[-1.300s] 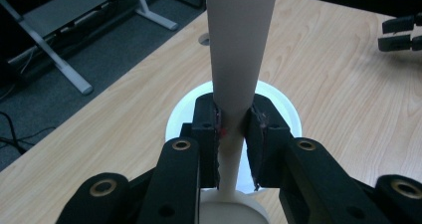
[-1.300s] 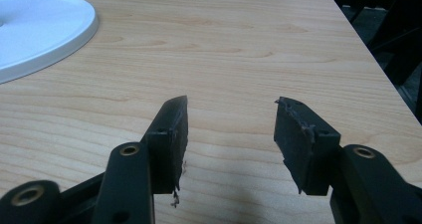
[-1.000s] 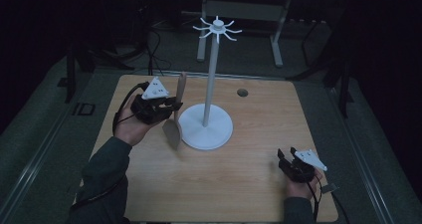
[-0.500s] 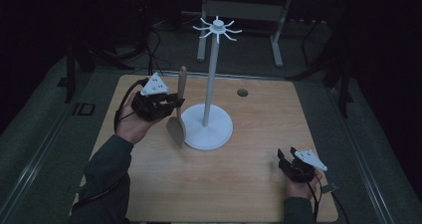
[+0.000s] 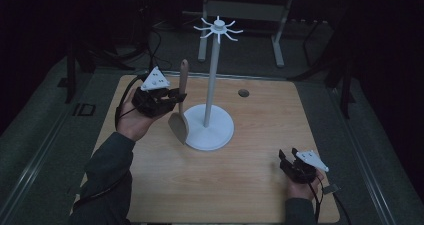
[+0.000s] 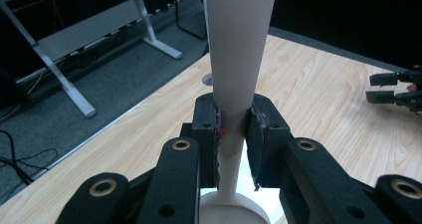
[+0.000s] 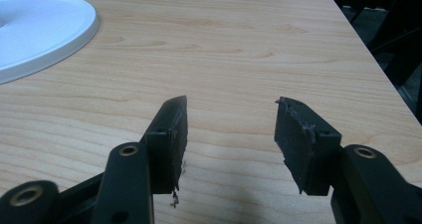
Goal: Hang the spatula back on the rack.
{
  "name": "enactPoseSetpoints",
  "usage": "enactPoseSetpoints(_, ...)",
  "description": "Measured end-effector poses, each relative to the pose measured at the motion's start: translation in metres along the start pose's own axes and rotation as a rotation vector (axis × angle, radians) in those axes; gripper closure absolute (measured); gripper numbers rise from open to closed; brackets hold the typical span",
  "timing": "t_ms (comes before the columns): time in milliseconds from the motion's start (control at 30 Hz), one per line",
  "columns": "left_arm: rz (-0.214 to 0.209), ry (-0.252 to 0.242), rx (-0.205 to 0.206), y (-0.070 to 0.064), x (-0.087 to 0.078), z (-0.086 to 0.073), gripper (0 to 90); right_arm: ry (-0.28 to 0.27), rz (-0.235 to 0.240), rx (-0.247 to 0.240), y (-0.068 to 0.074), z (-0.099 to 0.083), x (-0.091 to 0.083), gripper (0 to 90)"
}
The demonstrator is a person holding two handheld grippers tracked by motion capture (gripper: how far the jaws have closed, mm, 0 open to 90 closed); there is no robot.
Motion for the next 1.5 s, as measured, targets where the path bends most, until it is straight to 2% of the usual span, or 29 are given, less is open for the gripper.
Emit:
enactPoseSetpoints(400, 0.015, -0.015, 0.004, 0.007, 0.0, 0.016, 76.3, 0.0, 0.002, 0.0, 0.0, 0.0, 0.0, 46.4)
enactPoseSetpoints(667, 0.02, -0.028, -0.008, 0.01, 0.003, 0.02, 76.3, -0.001, 0.002, 0.0, 0.0, 0.0, 0.0, 46.4)
enactPoseSetpoints(900, 0.031, -0.047, 0.0, 0.012, 0.007, 0.024, 76.3, -0.002, 0.002, -0.001, 0.0, 0.0, 0.0, 46.3)
enactPoseSetpoints(1500, 0.038, -0.034, -0.013, 0.023, 0.019, 0.038, 76.2, -0.003, 0.004, 0.0, 0.0, 0.0, 0.0, 46.1)
Point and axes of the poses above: each handheld gripper's, and its own axes: x roughly forward along the jaws, z roughly out of its top, y roughly to its left, the point moved 6 cm from there along x, roughly forward along the jaws, and after that the axes turned 15 degrees about x, right-handed, at the moved point
